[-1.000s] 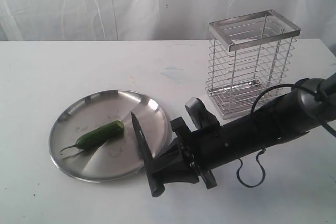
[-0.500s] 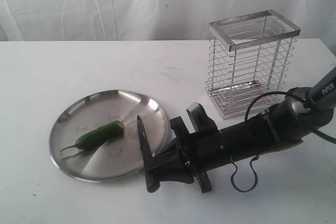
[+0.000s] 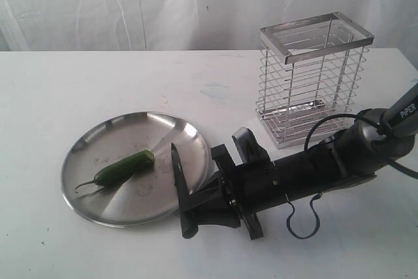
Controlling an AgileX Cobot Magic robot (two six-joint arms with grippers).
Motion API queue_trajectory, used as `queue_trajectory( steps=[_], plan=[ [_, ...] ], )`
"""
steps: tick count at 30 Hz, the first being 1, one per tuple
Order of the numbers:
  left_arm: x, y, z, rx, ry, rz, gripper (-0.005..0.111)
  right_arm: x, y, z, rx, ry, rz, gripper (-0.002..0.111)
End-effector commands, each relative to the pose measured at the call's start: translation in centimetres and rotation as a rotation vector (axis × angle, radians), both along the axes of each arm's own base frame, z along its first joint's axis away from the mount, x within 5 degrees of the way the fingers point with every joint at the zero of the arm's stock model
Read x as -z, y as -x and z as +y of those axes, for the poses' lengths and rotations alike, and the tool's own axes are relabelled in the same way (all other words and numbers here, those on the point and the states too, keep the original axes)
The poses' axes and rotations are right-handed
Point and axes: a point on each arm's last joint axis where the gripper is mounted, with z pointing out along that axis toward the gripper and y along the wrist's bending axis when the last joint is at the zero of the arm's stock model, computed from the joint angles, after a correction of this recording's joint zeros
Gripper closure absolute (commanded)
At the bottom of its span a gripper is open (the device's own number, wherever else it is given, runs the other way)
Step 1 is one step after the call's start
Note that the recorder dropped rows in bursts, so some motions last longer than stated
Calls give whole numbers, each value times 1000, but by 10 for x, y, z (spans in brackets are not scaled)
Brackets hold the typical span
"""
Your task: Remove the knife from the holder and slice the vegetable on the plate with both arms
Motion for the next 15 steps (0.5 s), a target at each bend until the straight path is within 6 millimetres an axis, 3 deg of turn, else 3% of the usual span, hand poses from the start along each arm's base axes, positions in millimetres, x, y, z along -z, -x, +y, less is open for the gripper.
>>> queue_trajectory(
  steps=[1,7,15],
  plan=[
    [2,1,0,7,-8,15,107,7,-5,-2,29,71,-36,108],
    [2,1,0,7,-8,15,107,11,-7,-4,50,125,-52,108],
    [2,1,0,7,-8,15,107,12,-8,-4,52,135,-62,89]
  ],
)
